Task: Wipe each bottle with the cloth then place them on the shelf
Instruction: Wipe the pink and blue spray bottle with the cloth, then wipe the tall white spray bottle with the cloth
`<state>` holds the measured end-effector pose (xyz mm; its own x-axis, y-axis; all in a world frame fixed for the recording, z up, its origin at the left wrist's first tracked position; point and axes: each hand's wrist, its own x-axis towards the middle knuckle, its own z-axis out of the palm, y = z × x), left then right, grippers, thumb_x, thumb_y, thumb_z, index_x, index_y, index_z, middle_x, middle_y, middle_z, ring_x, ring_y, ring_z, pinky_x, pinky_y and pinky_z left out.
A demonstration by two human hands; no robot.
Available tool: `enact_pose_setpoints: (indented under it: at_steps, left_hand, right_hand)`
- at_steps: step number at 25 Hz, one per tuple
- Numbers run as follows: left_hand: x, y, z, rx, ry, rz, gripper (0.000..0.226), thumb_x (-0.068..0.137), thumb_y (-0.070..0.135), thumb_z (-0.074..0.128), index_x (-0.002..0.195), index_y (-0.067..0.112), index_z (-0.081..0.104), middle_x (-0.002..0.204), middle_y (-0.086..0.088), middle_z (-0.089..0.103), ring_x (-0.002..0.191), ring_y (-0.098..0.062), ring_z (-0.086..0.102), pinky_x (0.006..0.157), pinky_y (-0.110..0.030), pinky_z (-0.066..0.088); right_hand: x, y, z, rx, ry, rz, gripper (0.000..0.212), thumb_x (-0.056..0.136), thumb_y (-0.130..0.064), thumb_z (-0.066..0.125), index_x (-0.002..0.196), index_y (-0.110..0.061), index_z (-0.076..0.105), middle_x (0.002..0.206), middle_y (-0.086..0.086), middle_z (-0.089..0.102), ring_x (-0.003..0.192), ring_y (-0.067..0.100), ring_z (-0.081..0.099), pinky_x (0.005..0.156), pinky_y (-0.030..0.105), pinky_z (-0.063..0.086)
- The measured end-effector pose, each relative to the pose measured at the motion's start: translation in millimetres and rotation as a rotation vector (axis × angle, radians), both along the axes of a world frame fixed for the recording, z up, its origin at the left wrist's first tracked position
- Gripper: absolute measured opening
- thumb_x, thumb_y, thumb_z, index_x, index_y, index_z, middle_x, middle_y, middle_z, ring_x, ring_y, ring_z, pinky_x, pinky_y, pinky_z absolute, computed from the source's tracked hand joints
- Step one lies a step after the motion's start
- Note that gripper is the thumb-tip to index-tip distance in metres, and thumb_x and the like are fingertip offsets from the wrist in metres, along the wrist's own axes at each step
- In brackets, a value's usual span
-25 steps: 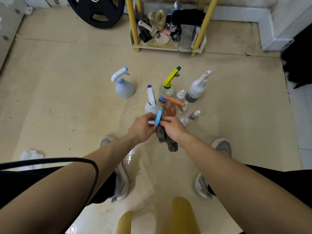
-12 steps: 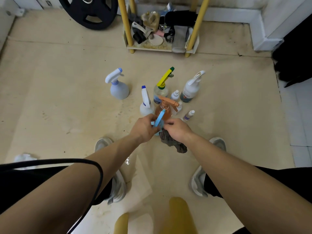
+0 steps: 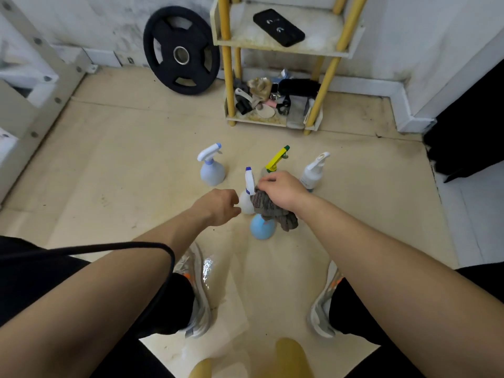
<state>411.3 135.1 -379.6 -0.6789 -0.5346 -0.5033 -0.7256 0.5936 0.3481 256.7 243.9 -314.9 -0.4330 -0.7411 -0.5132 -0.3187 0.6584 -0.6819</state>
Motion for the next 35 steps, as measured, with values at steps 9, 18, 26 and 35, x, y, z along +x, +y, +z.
enact_pose_setpoints:
  at_steps: [9,18,26,35]
  left_hand:
    - [22.2,-103.2,-15.4,-0.119,-0.035,0.266,0.03,0.096,0.035,0.055,0.121,0.019,0.059,0.118,-0.004,0.064,0.102,-0.026,0.059,0.081,-0.036,0.05]
    - [-28.8,-166.2,-83.5,-0.132,0.119,0.452,0.06,0.092,0.036,0.066,0.143,0.017,0.043,0.129,-0.009,0.059,0.11,-0.031,0.058,0.081,-0.038,0.048]
    - [-35.0,-161.6,-84.3,-0.147,0.285,0.514,0.01,0.095,0.016,0.057,0.101,0.012,0.063,0.091,-0.008,0.063,0.078,-0.031,0.056,0.056,-0.031,0.034]
    - [-12.9,-132.6,59.7,-0.12,0.348,0.433,0.015,0.094,0.016,0.062,0.108,0.013,0.064,0.1,-0.004,0.062,0.088,-0.024,0.053,0.064,-0.03,0.039]
  right_hand:
    - [9.0,-88.4,-30.7,-0.041,0.104,0.061,0.027,0.095,-0.03,0.053,0.107,-0.012,0.07,0.111,0.007,0.071,0.107,0.03,0.063,0.092,0.04,0.052]
    - [-8.6,-123.6,-84.1,-0.078,-0.029,-0.123,0.036,0.102,-0.035,0.051,0.132,-0.018,0.057,0.132,0.001,0.06,0.108,0.018,0.052,0.084,0.025,0.037]
    - [-4.6,-118.5,-85.7,-0.107,-0.086,-0.146,0.03,0.101,-0.034,0.051,0.124,-0.019,0.062,0.124,0.001,0.064,0.11,0.021,0.057,0.082,0.026,0.041]
    - [-5.3,-55.6,21.5,-0.252,-0.193,-0.28,0.047,0.094,-0.042,0.065,0.134,-0.019,0.056,0.127,0.0,0.06,0.112,0.023,0.06,0.096,0.037,0.052]
